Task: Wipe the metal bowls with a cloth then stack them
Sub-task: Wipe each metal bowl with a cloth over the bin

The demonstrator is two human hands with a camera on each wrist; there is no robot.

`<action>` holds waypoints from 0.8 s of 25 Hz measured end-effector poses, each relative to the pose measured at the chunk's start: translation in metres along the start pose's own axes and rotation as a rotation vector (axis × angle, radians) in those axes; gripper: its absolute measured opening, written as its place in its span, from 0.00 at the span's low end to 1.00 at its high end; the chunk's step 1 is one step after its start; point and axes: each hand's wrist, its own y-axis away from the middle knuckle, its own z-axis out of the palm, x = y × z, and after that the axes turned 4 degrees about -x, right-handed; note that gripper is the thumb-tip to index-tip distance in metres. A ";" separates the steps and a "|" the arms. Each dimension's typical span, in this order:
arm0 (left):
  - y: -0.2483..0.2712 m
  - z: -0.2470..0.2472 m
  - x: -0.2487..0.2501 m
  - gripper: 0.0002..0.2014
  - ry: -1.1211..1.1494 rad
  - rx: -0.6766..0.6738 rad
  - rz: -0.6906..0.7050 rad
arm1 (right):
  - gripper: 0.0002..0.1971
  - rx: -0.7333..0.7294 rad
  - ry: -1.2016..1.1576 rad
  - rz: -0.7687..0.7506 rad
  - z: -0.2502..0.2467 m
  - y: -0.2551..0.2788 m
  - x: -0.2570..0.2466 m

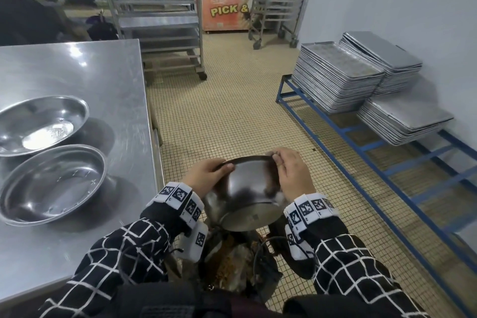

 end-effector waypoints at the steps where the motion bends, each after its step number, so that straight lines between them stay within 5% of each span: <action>1: 0.001 0.000 0.000 0.14 -0.015 0.044 0.002 | 0.13 0.100 -0.079 0.079 -0.001 0.001 0.000; 3: 0.001 -0.002 0.002 0.14 -0.023 0.121 0.014 | 0.14 0.241 -0.262 0.370 -0.004 0.002 -0.003; 5: 0.003 -0.004 0.011 0.13 -0.035 0.177 0.055 | 0.17 0.166 -0.285 0.639 -0.009 0.001 -0.005; 7: 0.001 -0.006 0.017 0.13 -0.099 0.146 0.143 | 0.21 0.041 -0.347 0.750 -0.011 -0.006 -0.008; 11: 0.003 -0.006 0.023 0.18 -0.166 0.051 0.270 | 0.36 -0.051 -0.973 0.892 -0.017 -0.022 -0.002; 16: 0.002 -0.002 0.018 0.22 -0.471 0.275 0.405 | 0.18 -0.072 -0.866 0.906 -0.028 -0.020 -0.019; 18: 0.001 -0.002 0.021 0.14 -0.425 0.452 0.350 | 0.08 -0.048 -0.976 0.895 -0.023 -0.012 -0.024; 20: -0.002 -0.008 0.015 0.25 -0.239 0.573 0.233 | 0.06 0.020 -1.061 0.854 -0.019 -0.004 -0.029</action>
